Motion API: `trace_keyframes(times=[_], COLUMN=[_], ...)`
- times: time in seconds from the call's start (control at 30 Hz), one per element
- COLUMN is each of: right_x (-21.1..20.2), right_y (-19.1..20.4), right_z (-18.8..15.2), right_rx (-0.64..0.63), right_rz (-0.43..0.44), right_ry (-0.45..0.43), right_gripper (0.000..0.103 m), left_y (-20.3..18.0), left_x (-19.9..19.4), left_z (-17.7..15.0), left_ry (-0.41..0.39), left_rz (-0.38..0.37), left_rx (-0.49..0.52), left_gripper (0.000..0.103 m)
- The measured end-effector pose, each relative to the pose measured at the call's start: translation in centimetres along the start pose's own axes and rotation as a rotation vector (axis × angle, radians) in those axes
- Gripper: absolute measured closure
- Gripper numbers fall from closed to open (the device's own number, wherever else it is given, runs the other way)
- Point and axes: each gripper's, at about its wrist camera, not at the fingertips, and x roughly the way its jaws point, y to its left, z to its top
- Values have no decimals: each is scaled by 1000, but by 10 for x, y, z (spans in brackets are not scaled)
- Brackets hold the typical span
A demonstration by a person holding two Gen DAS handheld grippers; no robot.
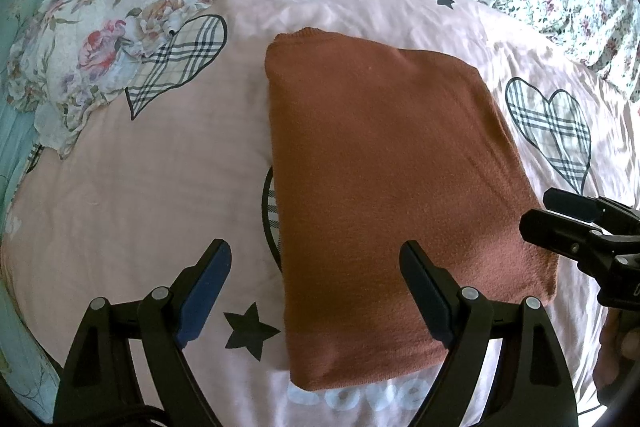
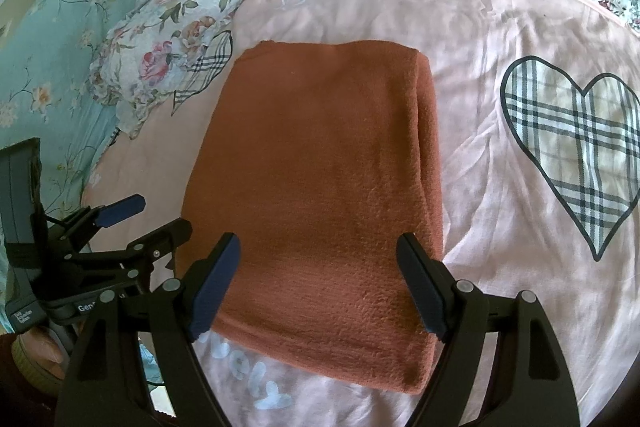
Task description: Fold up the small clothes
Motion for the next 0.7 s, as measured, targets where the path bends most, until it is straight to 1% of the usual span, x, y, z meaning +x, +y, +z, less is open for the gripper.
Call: trace_keyframes(times=[0.7], right_x=[1], right_y=[-7], right_z=[6], right_rx=[1], right_rz=[0], right_ry=[-5], right_gripper=[22], left_y=[-4], left_x=[4], left_z=[6], left_ry=[-1], left_rz=[1], left_rx=[13], left_gripper=[16])
